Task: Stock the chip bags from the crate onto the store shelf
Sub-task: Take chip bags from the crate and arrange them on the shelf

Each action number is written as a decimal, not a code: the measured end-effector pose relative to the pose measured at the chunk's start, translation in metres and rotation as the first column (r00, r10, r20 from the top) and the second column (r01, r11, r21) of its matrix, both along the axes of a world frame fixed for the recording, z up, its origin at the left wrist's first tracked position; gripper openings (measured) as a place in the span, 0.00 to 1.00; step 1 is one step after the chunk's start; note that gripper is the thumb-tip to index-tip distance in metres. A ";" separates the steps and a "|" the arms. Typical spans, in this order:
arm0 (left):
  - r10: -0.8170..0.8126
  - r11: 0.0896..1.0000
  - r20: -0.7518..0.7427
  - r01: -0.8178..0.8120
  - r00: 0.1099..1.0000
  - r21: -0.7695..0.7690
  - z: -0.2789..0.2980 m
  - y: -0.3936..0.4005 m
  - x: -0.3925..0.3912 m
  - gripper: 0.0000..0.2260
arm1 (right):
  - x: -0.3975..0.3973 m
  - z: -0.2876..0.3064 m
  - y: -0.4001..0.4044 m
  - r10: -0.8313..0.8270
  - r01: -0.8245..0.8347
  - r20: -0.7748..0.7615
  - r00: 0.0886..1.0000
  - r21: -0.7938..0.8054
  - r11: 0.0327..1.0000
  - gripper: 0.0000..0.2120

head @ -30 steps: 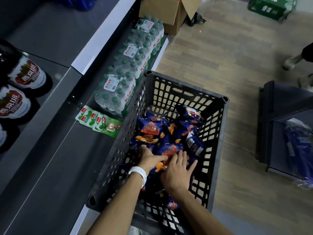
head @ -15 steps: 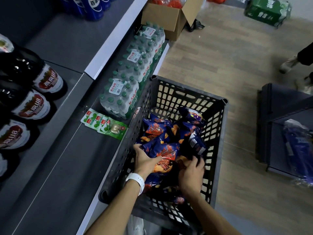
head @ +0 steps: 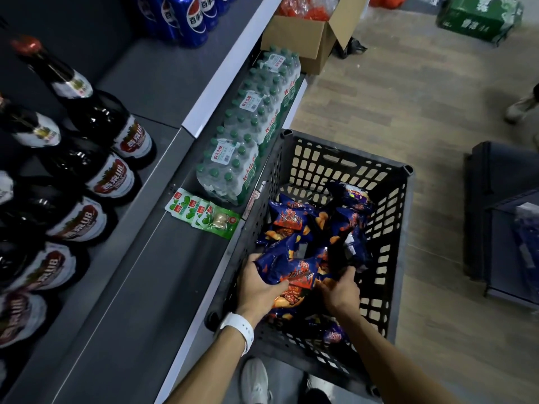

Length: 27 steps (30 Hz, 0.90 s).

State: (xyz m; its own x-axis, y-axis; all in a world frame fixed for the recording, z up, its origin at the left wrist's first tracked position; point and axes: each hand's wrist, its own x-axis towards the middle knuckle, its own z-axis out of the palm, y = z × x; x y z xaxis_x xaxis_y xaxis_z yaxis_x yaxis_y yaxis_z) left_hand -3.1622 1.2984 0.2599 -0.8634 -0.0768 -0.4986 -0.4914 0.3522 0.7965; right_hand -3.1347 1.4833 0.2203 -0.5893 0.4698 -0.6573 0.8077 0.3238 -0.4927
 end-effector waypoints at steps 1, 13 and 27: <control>-0.003 1.000 -0.003 0.003 1.000 0.008 0.005 -0.001 0.002 0.25 | 0.000 0.003 -0.001 -0.038 0.037 -0.042 0.998 -0.019 0.999 0.25; -0.015 0.983 0.007 0.013 1.000 0.186 0.118 -0.049 0.001 0.24 | -0.038 0.144 0.015 -0.397 0.277 -0.259 0.881 -0.399 0.874 0.19; -0.040 0.943 -0.182 0.097 0.982 0.319 0.304 -0.087 -0.062 0.24 | -0.101 0.334 -0.029 -0.330 0.032 -0.562 0.759 -0.474 0.880 0.16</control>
